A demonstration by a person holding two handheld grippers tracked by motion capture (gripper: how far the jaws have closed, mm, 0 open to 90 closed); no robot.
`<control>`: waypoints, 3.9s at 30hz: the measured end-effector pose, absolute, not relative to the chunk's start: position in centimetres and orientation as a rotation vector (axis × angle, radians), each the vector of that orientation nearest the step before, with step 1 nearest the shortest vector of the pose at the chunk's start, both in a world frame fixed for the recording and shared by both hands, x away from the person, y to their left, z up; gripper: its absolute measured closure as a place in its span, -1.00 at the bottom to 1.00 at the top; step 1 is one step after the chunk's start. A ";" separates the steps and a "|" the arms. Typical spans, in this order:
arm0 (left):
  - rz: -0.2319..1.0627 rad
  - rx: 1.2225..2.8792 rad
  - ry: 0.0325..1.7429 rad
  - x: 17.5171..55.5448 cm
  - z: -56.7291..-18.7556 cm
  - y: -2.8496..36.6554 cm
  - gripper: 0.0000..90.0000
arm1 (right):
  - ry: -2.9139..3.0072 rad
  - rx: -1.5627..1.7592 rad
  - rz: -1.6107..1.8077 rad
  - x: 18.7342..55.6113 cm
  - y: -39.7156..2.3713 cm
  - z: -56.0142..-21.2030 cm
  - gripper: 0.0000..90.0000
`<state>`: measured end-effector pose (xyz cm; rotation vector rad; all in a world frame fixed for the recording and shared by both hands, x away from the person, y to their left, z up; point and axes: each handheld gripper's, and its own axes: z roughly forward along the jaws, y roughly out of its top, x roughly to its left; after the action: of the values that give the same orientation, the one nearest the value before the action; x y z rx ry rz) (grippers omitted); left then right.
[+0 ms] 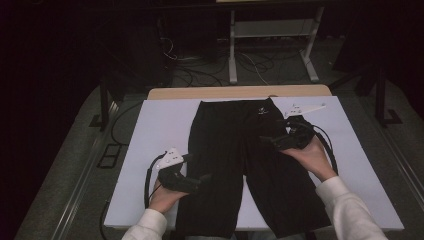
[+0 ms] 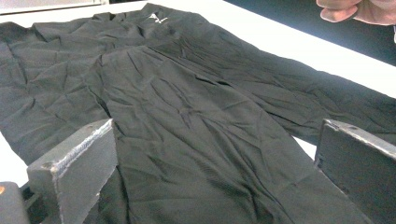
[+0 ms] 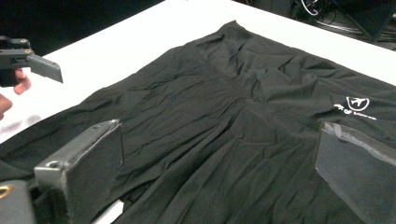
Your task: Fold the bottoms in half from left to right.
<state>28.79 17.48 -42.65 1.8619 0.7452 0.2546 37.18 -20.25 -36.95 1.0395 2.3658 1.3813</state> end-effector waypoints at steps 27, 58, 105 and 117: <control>0.251 1.863 0.741 28.8 -42.7 17.5 -1.00 | 2.399 1.009 1.365 40.2 -16.5 -36.5 -0.96; 0.248 1.864 0.733 28.9 -42.6 17.6 -1.00 | 2.447 0.980 1.348 44.1 -11.6 -36.7 -0.96; 0.235 1.862 0.730 29.0 -42.7 17.5 -1.00 | 2.474 0.986 1.303 49.5 -6.7 -37.5 -0.96; 0.243 1.849 0.730 29.0 -42.6 17.7 -1.00 | 2.453 1.006 1.310 51.3 -5.3 -37.4 -0.96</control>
<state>29.03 17.74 -42.60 1.8492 0.7299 0.2431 51.25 -5.29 -37.41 1.0059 2.4532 1.3098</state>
